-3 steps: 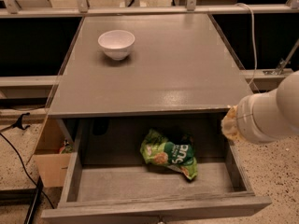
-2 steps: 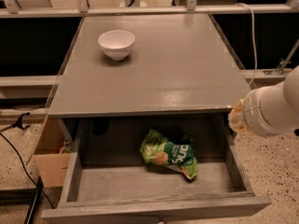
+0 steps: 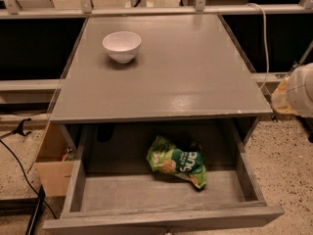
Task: Place green rice chip bag into top drawer
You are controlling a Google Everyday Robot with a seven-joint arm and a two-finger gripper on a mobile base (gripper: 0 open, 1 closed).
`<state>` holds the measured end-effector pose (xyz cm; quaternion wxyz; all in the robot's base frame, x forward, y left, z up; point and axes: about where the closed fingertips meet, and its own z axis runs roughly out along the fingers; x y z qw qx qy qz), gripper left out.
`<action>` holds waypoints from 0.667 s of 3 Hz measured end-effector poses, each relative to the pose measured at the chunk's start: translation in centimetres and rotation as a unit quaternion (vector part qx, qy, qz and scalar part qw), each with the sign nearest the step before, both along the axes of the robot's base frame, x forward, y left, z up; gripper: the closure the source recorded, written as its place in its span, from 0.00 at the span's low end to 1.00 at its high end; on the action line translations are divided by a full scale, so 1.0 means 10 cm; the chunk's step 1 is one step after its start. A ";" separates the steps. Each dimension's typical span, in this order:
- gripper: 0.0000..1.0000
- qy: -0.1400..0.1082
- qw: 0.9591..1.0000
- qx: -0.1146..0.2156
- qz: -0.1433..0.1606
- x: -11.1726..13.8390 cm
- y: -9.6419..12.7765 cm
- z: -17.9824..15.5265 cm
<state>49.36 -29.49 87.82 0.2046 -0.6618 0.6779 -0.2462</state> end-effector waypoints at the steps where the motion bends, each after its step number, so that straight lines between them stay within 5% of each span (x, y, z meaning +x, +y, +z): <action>1: 1.00 -0.055 0.998 -0.014 -0.025 0.35 -0.56 0.46; 2: 1.00 -0.116 0.993 0.026 -0.009 0.79 -0.91 0.75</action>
Offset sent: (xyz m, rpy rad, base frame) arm 0.1312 -0.1177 0.1254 0.2131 -0.3951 0.0509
